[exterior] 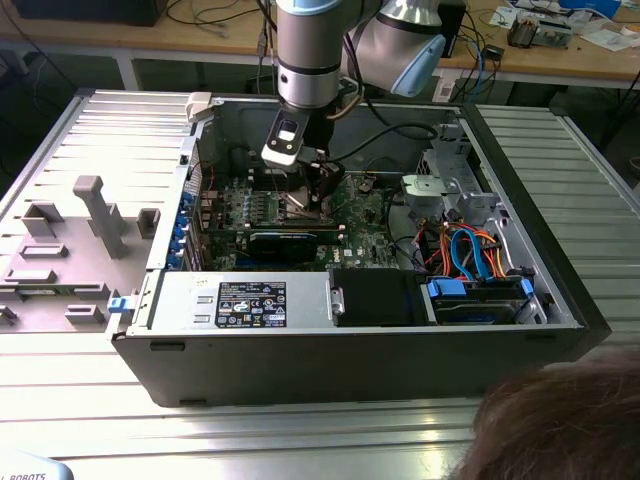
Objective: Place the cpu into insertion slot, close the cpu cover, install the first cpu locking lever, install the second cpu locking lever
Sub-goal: 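Place the cpu into insertion slot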
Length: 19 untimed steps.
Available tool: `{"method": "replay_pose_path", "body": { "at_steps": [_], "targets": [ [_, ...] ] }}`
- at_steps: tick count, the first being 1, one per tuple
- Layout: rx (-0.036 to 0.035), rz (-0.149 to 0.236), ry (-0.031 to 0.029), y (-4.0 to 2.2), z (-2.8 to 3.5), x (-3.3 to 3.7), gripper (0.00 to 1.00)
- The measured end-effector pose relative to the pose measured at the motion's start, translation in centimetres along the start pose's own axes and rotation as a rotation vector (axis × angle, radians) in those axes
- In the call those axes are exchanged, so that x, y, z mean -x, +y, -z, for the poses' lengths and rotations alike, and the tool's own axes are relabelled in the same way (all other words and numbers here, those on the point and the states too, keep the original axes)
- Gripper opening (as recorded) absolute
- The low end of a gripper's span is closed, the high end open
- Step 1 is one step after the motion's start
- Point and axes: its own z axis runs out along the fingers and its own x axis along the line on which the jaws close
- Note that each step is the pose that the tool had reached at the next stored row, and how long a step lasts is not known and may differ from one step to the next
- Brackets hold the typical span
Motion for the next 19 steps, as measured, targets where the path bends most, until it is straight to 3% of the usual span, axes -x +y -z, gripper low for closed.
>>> {"method": "replay_pose_path", "body": {
  "at_steps": [19],
  "targets": [
    [-0.0079,-0.050,-0.0089,0.00,-0.19,0.00,0.54]
  ]
}}
